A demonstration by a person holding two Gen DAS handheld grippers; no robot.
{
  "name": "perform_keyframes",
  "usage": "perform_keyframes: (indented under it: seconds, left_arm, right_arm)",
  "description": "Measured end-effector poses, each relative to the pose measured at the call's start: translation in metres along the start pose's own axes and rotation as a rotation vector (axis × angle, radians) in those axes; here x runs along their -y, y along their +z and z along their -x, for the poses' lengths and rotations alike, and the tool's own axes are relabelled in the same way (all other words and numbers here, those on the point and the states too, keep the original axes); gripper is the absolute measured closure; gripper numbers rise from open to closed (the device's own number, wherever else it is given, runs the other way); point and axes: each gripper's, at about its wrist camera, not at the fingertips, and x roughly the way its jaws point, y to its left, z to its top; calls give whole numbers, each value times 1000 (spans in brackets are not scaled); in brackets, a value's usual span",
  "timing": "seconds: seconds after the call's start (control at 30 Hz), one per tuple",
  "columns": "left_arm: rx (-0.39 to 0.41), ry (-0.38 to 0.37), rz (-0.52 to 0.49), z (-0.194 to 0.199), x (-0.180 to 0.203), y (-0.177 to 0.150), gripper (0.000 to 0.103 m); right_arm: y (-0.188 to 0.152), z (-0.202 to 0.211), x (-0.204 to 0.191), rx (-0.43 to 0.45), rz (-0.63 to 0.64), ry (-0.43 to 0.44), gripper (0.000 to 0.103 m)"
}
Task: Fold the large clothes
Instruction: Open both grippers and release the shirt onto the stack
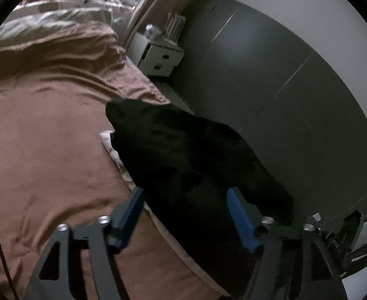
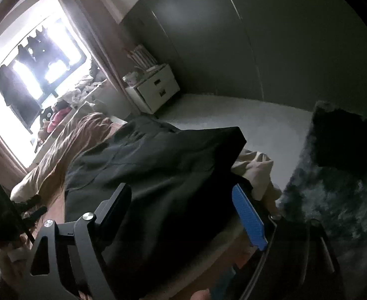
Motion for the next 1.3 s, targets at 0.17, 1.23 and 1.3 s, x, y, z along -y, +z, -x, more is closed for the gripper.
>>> perform_keyframes:
  seconds: [0.17, 1.23, 1.3]
  left_arm:
    - [60, 2, -47, 46, 8, -10, 6]
    - [307, 190, -201, 312, -14, -155, 0]
    - [315, 199, -197, 323, -14, -164, 0]
  right_arm:
    - [-25, 20, -30, 26, 49, -37, 14]
    - [-135, 120, -96, 75, 233, 74, 0]
    - [-140, 125, -98, 75, 238, 83, 0]
